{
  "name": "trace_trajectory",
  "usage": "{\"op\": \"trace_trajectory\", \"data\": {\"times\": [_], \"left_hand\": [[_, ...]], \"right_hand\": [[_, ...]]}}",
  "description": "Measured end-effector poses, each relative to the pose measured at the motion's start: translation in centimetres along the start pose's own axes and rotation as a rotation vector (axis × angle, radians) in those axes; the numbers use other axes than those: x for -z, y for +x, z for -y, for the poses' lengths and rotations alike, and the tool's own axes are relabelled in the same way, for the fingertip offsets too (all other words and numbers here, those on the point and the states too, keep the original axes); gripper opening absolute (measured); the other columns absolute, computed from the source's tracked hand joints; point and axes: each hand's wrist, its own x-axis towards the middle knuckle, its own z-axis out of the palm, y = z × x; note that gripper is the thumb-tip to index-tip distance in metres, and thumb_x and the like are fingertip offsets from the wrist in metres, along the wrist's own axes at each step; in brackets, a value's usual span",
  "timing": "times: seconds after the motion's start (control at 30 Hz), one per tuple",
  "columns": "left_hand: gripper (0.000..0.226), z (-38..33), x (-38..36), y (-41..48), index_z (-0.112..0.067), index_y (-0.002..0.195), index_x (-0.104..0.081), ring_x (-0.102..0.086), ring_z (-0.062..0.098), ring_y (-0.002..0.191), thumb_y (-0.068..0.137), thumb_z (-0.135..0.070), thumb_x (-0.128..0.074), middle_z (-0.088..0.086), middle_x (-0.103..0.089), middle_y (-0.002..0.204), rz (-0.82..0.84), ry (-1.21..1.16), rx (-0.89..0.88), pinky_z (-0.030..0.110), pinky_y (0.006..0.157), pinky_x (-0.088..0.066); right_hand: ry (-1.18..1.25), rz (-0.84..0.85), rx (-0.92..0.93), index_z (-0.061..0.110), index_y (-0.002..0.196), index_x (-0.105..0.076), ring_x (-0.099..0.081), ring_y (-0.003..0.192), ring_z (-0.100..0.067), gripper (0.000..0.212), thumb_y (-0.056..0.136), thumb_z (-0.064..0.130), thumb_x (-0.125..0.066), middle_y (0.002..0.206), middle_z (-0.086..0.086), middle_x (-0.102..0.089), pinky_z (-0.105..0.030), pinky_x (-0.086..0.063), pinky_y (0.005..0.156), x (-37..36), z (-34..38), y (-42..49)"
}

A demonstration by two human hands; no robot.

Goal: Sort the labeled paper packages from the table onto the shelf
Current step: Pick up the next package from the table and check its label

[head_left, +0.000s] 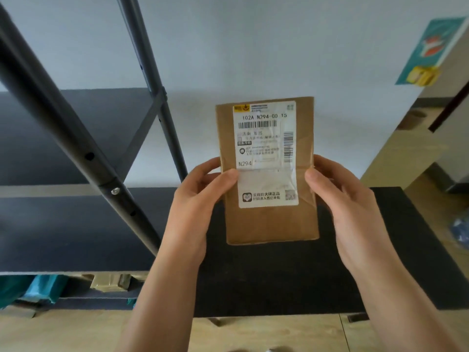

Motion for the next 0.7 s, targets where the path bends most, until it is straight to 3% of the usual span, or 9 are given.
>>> {"op": "trace_trajectory", "data": {"times": [0.17, 0.33, 0.7], "left_hand": [[0.057, -1.0, 0.5, 0.0, -0.021, 0.124, -0.067, -0.074, 0.027, 0.104, 0.069, -0.031, -0.081, 0.006, -0.078, 0.104, 0.011, -0.061, -0.101, 0.053, 0.1, -0.05], [0.061, -1.7, 0.6, -0.1, -0.019, 0.124, -0.068, -0.072, 0.03, 0.108, 0.066, -0.033, -0.081, 0.006, -0.077, 0.106, 0.034, -0.057, -0.179, 0.056, 0.101, -0.049], [0.06, -2.0, 0.6, -0.3, -0.022, 0.124, -0.068, -0.073, 0.023, 0.107, 0.066, -0.03, -0.082, 0.001, -0.077, 0.106, 0.052, -0.012, -0.213, 0.049, 0.097, -0.055]], "right_hand": [[0.072, 0.029, 0.061, 0.027, 0.127, -0.065, -0.067, 0.114, -0.016, 0.047, 0.082, 0.041, -0.072, 0.116, 0.002, -0.073, -0.044, -0.05, 0.099, 0.2, 0.8, -0.1], [0.108, 0.028, 0.11, 0.025, 0.124, -0.063, -0.067, 0.113, -0.017, 0.045, 0.08, 0.034, -0.065, 0.116, 0.003, -0.074, -0.042, -0.05, 0.098, 0.2, 1.1, -0.1], [0.111, 0.019, 0.137, 0.025, 0.127, -0.061, -0.065, 0.116, -0.016, 0.059, 0.071, 0.045, -0.064, 0.119, 0.004, -0.072, -0.042, -0.05, 0.1, 0.2, 1.1, 0.0]]}}
